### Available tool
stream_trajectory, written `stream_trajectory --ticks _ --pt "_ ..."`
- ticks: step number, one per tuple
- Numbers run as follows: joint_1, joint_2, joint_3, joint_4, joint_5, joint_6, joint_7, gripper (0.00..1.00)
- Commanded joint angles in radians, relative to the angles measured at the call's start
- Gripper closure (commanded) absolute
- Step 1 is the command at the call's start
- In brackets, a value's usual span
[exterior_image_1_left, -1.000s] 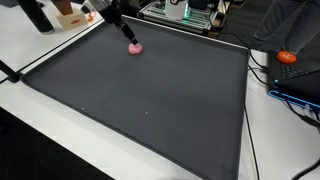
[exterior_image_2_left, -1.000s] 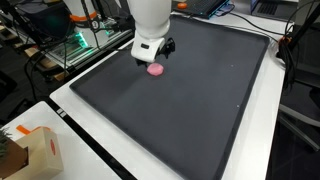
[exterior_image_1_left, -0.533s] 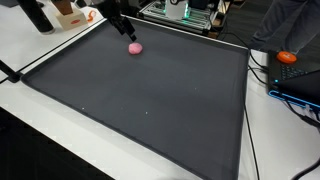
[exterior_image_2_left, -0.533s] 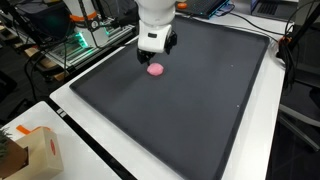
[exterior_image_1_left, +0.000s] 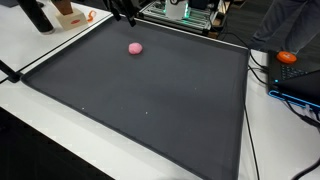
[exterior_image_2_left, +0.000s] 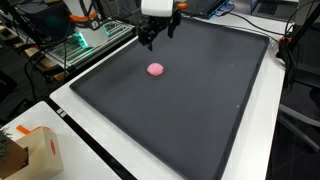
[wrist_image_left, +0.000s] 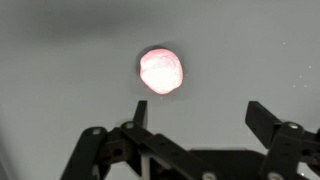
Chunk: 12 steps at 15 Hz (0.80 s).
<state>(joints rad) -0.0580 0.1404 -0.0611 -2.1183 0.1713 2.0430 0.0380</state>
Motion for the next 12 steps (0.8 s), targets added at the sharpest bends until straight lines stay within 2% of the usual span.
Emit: stream_trajectory --ticks 1,5,12 --pt "0.0 -0.014 0.003 0.001 -0.004 -0.009 0.001 0.0" --pt "0.002 -0.028 0.004 -0.004 -0.006 -0.012 0.002 0.0" --pt "0.002 0.02 0.006 -0.118 0.011 0.154 -0.009 0.0"
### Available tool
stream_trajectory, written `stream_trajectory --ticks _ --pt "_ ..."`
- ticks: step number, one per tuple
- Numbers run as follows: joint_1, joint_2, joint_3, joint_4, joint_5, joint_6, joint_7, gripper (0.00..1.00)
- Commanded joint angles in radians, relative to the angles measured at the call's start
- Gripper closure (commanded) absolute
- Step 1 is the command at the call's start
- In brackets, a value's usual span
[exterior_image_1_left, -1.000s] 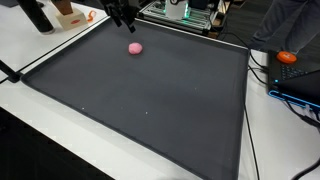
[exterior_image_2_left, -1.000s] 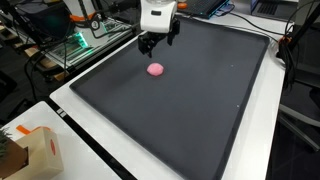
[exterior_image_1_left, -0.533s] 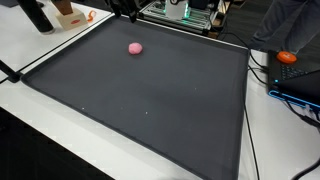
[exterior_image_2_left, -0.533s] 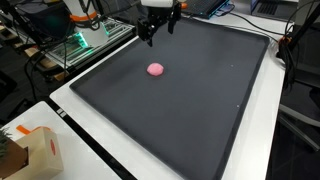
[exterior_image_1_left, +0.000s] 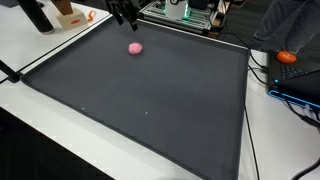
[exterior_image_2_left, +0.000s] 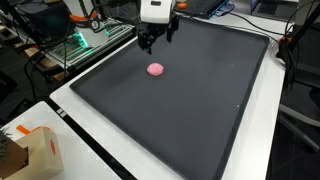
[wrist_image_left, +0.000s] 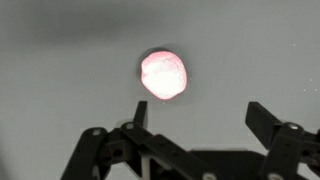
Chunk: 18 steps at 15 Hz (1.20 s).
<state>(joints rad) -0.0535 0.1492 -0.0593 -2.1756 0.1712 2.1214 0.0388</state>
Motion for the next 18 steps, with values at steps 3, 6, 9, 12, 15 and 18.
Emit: stream_trajectory --ticks 3,6,9,12,15,18 --pt "0.0 0.032 -0.001 -0.106 -0.007 0.142 0.03 0.0" --pt "0.001 0.05 0.003 -0.142 0.001 0.201 0.041 0.0" --pt "0.004 0.071 0.002 -0.166 -0.008 0.256 0.054 0.0" --pt "0.007 0.088 0.004 -0.18 -0.007 0.289 0.063 0.0" --pt "0.009 0.102 0.006 -0.186 -0.005 0.308 0.07 0.0" --pt "0.012 0.113 0.007 -0.185 -0.008 0.32 0.082 0.2"
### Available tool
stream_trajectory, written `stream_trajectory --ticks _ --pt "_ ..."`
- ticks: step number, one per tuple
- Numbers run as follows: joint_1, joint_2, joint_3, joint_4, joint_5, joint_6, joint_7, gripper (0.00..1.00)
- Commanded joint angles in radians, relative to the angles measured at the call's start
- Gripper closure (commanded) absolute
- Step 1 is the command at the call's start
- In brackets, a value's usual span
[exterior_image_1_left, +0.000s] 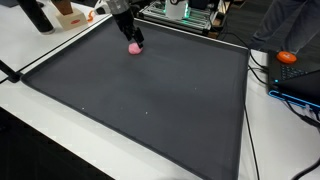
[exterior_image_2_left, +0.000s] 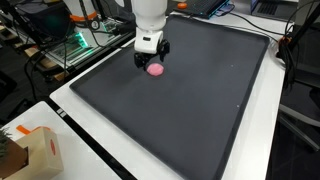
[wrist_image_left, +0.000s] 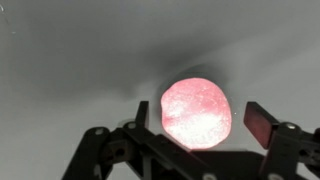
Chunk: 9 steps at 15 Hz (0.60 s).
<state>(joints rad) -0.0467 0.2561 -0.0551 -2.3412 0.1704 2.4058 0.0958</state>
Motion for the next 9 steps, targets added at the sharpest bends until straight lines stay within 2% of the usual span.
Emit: stream_trajectory --ticks 1,9 --pt "0.007 0.009 0.003 -0.018 -0.008 0.036 0.027 0.29" --pt "0.014 0.018 0.003 -0.019 -0.015 0.056 0.031 0.91"
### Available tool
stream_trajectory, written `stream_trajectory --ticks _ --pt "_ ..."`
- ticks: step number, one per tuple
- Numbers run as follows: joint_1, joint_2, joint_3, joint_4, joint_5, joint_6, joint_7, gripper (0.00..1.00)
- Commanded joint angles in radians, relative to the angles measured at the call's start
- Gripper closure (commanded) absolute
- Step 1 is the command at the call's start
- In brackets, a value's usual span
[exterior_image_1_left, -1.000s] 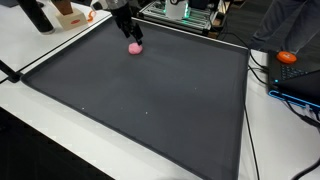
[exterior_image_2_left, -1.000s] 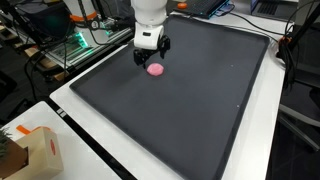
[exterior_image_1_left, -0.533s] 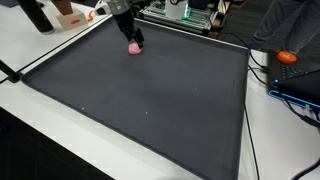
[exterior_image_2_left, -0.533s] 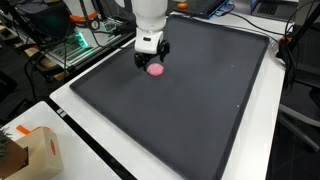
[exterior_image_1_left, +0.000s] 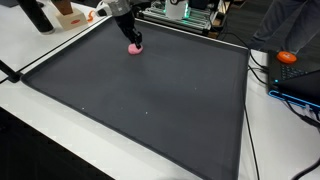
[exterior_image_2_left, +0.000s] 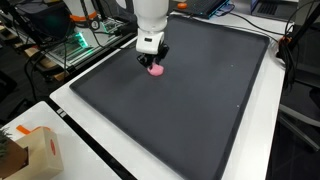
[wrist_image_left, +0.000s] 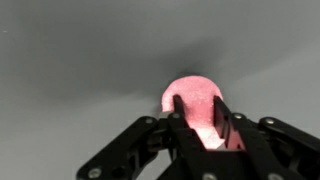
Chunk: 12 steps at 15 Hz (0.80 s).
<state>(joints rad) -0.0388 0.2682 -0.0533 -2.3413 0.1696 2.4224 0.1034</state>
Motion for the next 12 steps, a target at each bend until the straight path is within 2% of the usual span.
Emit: stream_trajectory --ticks 1,3,12 --pt "0.007 0.006 0.001 -0.019 -0.016 0.041 0.026 0.97" --pt "0.008 0.006 0.001 -0.019 -0.019 0.041 0.028 1.0" --pt "0.003 0.002 -0.001 -0.013 -0.01 0.029 0.043 0.99"
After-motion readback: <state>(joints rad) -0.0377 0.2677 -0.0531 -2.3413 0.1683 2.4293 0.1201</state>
